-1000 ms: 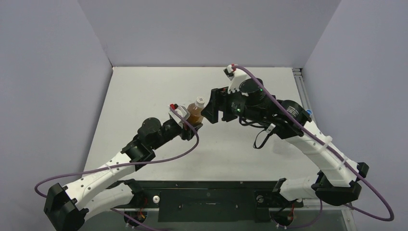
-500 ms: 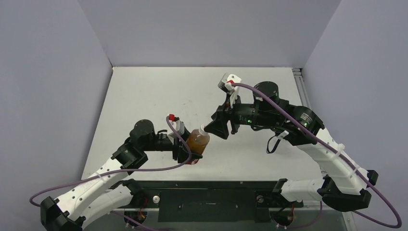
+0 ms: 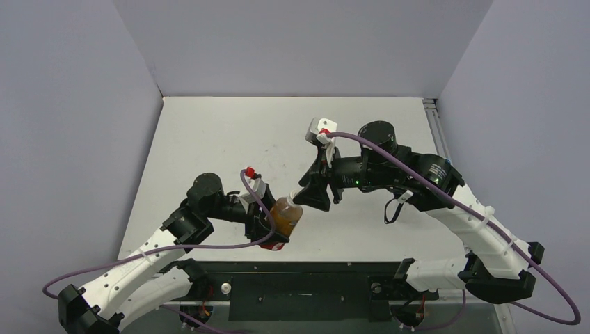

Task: Screw on the bottle caps
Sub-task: Screw the bottle cap onto the plastic bottle.

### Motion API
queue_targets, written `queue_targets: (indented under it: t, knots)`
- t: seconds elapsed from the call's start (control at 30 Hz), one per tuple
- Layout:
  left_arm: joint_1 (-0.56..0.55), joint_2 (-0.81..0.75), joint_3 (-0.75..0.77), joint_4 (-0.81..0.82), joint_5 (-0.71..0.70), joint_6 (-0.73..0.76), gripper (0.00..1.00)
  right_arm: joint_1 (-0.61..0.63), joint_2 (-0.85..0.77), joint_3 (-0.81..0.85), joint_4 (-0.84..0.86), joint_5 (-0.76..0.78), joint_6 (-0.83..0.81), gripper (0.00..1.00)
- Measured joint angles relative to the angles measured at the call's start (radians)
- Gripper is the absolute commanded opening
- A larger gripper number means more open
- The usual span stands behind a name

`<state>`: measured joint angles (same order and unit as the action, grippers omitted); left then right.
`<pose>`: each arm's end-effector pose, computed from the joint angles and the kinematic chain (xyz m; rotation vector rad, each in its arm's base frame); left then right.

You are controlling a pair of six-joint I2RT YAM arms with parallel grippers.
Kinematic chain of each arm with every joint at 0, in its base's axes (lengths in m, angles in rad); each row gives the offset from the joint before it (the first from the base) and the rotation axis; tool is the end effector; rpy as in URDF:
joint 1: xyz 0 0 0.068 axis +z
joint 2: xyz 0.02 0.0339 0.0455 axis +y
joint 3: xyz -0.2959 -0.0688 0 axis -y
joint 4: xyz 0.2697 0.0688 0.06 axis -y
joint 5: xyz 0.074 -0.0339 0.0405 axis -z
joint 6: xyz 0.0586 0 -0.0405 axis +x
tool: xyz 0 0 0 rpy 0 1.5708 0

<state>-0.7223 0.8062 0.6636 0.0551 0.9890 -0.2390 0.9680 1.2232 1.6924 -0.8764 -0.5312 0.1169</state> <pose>0.1150 -0.1666 0.3388 1.1997 1.4231 -1.5047 0.1156 0.2203 0.5179 -1.2077 1.7554 1.2008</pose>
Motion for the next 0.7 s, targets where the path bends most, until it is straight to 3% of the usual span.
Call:
queue_targets:
  t: [0.23, 0.3, 0.43, 0.7]
  knots:
    - [0.004, 0.0, -0.001, 0.0, 0.011, -0.01, 0.0, 0.015, 0.026, 0.002, -0.004, -0.005, -0.005, 0.41]
    - [0.004, 0.0, -0.001, 0.0, 0.011, -0.011, 0.0, 0.018, 0.034, 0.002, -0.009, -0.005, -0.005, 0.37]
    - [0.005, 0.0, -0.001, -0.002, 0.011, -0.012, 0.0, 0.022, 0.038, 0.002, -0.011, -0.006, -0.005, 0.19]
    - [0.005, -0.012, -0.001, -0.01, -0.028, 0.008, 0.0, 0.022, 0.036, -0.011, 0.02, -0.012, 0.014, 0.04]
